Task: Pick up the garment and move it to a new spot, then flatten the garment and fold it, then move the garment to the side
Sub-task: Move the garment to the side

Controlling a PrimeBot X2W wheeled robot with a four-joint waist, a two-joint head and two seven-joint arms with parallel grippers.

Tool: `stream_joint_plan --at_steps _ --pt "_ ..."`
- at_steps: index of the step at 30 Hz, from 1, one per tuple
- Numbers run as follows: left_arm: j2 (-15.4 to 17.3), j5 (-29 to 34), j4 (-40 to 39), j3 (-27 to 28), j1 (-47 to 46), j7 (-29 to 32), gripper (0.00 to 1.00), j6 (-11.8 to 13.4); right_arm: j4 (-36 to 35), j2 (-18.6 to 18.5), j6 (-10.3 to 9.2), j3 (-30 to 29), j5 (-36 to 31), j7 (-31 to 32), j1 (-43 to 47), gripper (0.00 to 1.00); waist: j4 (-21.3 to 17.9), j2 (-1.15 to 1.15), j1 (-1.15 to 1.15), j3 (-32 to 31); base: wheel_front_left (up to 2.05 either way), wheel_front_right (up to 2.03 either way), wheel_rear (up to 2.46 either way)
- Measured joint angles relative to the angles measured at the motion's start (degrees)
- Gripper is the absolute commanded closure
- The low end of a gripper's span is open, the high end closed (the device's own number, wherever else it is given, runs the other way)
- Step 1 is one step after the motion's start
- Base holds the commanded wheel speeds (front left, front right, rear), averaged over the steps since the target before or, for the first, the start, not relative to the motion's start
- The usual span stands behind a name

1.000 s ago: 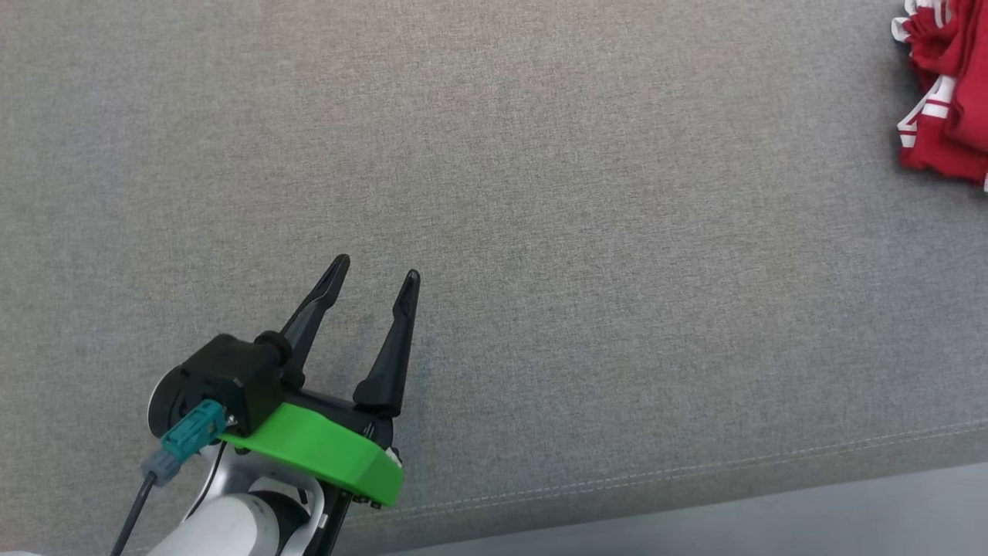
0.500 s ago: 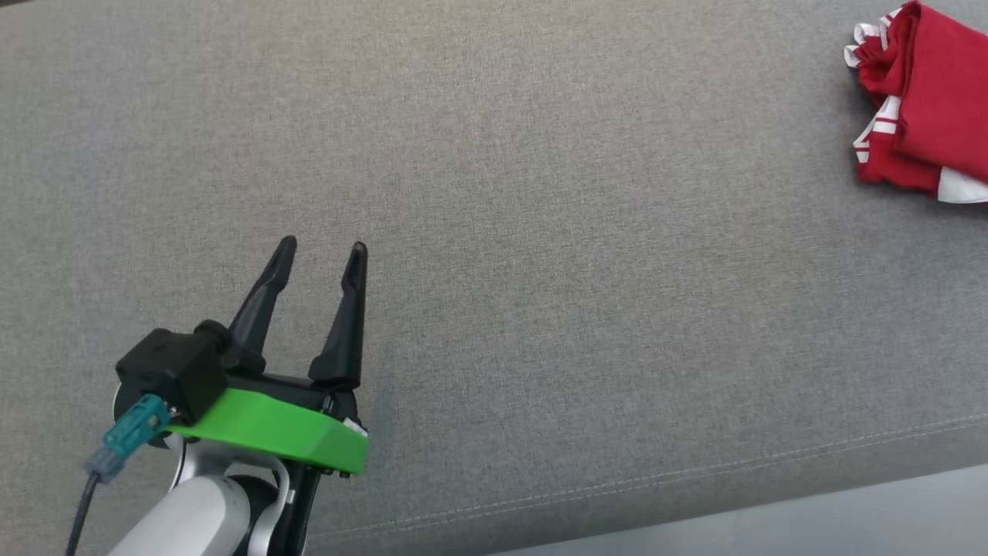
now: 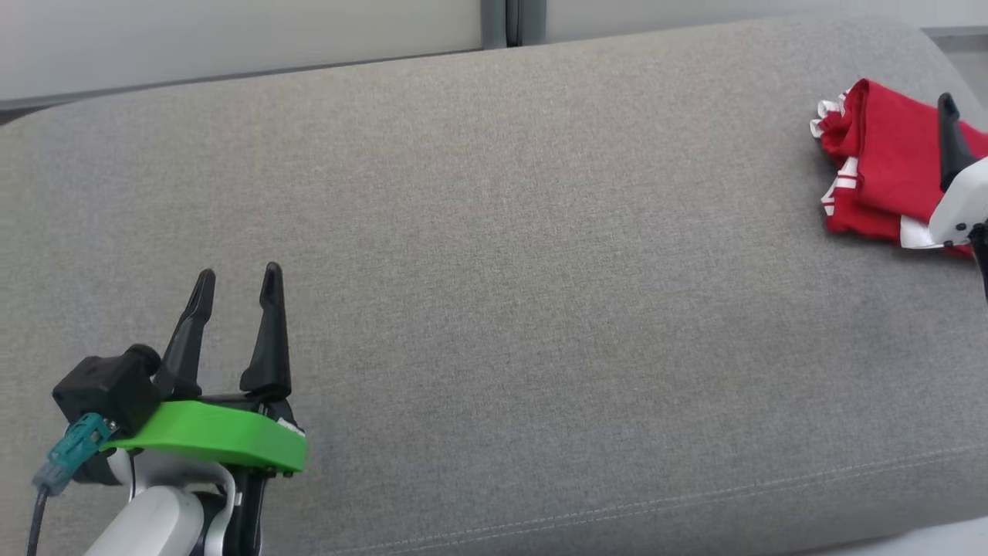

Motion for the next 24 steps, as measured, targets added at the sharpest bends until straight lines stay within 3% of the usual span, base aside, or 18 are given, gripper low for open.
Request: stream_joint_plan --at_steps 6,13,24 --pt "0.78 -0.18 2.57 1.82 2.74 -1.22 0.0 1.31 -5.99 0.51 0.0 1.47 3.32 -0.38 5.83 0.0 1.12 0.0 0.0 -4.12 0.0 0.0 0.0" --pt "1.59 -0.52 4.83 2.97 6.37 -1.92 0.0 0.87 -12.55 3.98 -0.01 1.11 4.35 -0.51 12.36 0.0 2.83 0.0 0.0 -7.68 0.0 0.0 0.0" --pt "1.6 -1.07 7.34 5.58 9.22 -2.77 0.0 0.88 -23.98 12.13 -0.01 -6.95 -5.43 1.26 22.64 0.0 4.81 0.0 0.0 -8.54 0.0 0.0 0.0"
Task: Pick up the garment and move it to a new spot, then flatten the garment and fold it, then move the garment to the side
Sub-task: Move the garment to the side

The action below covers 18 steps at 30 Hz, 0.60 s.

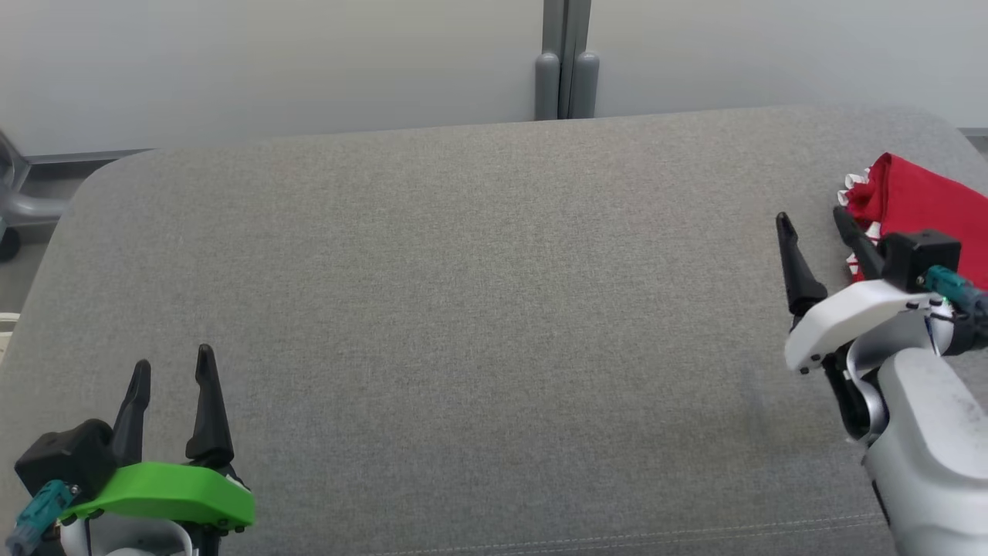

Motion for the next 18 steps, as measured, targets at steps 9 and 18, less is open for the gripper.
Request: stream_joint_plan --at_steps 9,18 --pt "-2.2 0.38 1.13 1.42 2.32 -0.24 0.0 -0.67 -15.48 9.94 0.0 -8.91 -9.46 4.16 11.55 0.0 -0.14 0.0 0.0 0.56 0.0 0.0 0.0" --pt "-4.23 1.98 1.8 2.32 3.93 -0.44 0.0 -1.67 -28.54 13.62 0.0 -12.03 -12.74 9.85 21.12 0.0 -0.44 0.0 0.0 -0.11 0.0 0.0 0.0"
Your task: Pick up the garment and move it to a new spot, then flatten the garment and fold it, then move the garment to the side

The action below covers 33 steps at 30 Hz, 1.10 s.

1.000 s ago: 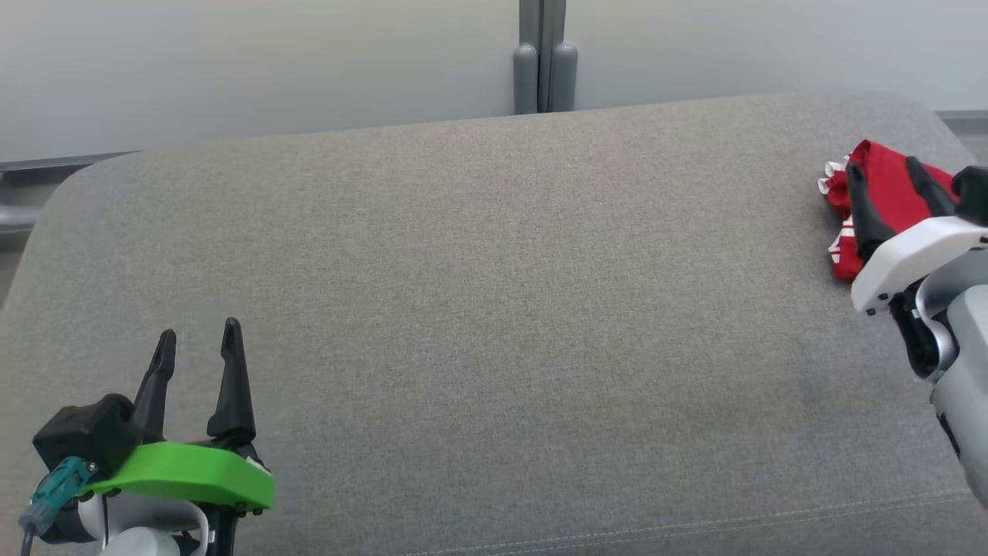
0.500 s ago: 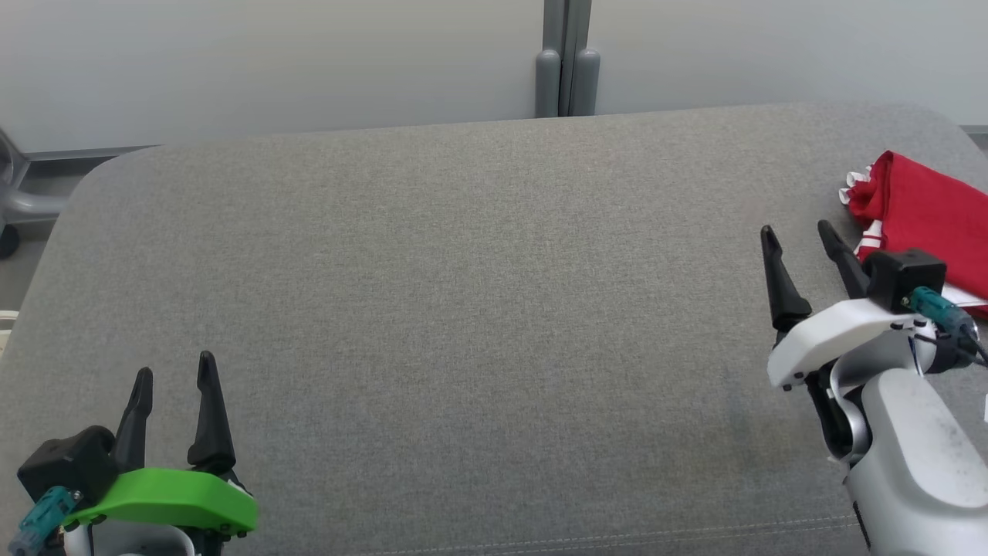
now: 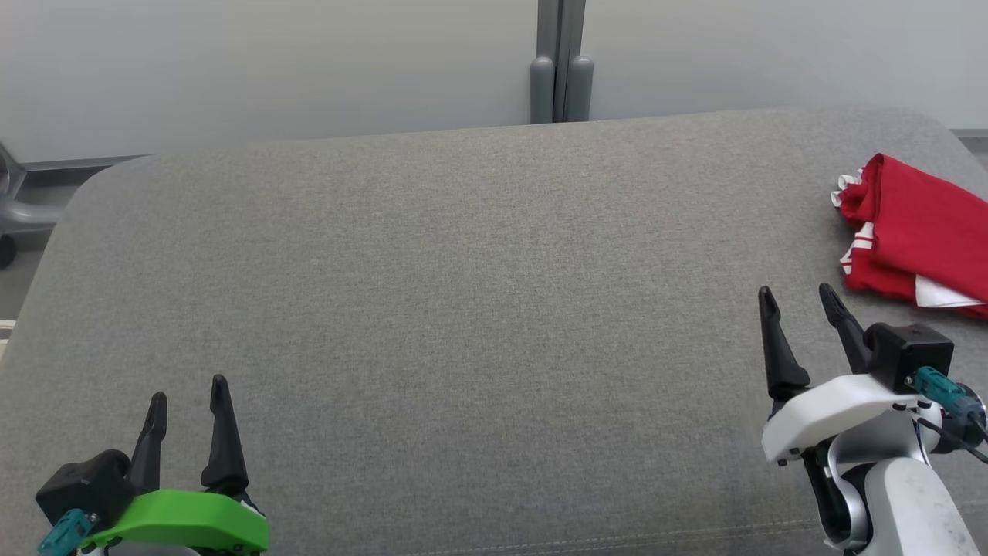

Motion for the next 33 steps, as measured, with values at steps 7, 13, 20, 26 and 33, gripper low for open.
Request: stream_joint_plan --at_steps 7,13,20,26,33 --pt "-1.09 0.91 0.27 0.78 0.85 -0.01 0.0 -0.89 -4.08 0.31 0.0 0.19 1.77 1.57 4.05 0.0 -0.05 0.0 0.0 -0.82 0.0 0.0 0.0" --pt "-1.55 1.42 0.16 0.96 1.1 -0.05 0.0 -1.27 -4.52 0.33 0.0 0.83 2.61 1.85 5.11 0.0 0.07 0.0 0.0 -1.38 0.0 0.0 0.0" --pt "-1.56 1.83 0.23 0.62 1.1 -0.05 0.0 -1.27 -4.6 0.34 0.0 1.41 3.2 2.24 5.21 0.0 0.08 0.0 0.0 -1.83 0.0 0.0 0.0" --pt "-1.34 2.45 0.31 0.12 1.09 -0.05 0.0 -0.97 -4.59 0.34 0.0 1.65 3.43 2.46 5.34 0.0 -0.04 0.0 0.0 -2.04 0.0 0.0 0.0" --pt "-0.89 3.15 0.36 -0.13 1.03 -0.03 0.0 -0.82 -4.61 0.34 0.0 1.63 3.43 2.74 5.58 0.0 0.01 0.0 0.0 -2.13 0.0 0.0 0.0"
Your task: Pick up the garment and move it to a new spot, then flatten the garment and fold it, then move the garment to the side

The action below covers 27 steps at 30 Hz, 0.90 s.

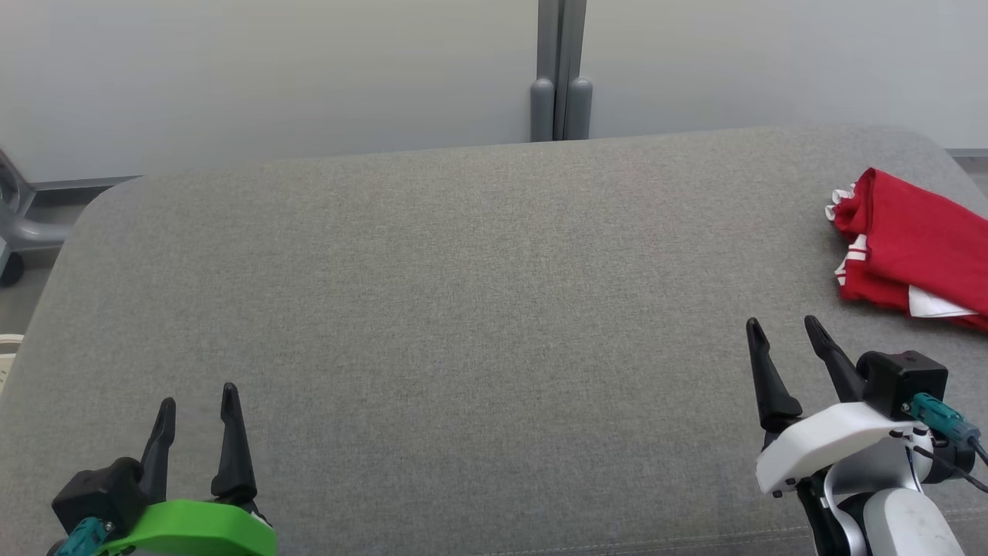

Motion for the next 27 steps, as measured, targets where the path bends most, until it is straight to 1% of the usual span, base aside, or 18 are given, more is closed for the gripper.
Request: stream_joint_plan --at_steps 3,4,9,11,27 --pt "0.46 0.98 -0.01 0.1 -0.03 0.0 0.0 0.59 -0.16 0.01 0.0 0.0 0.0 0.01 0.26 0.0 0.14 0.0 0.0 0.12 0.0 0.0 0.0" --pt "0.29 0.99 0.37 -0.02 0.1 0.03 1.0 0.57 0.26 0.05 0.01 0.01 0.0 0.01 0.38 1.0 0.14 0.0 0.0 0.12 0.0 0.0 0.0" --pt "-1.83 0.78 2.53 -1.04 1.14 0.46 1.0 0.49 3.01 0.51 0.01 0.07 0.35 0.11 2.11 1.0 0.14 0.0 0.0 0.13 0.0 0.0 0.0" --pt "-2.15 0.31 2.63 -0.92 1.22 0.8 1.0 0.25 3.28 0.53 0.01 -0.01 1.21 0.29 2.15 1.0 0.13 0.0 0.0 0.14 0.0 0.0 0.0" --pt "-6.12 -10.04 4.79 4.08 0.7 4.39 1.0 -5.24 4.82 0.51 0.0 -1.68 17.72 1.53 1.94 1.0 0.08 0.0 0.0 0.35 0.0 0.0 0.0"
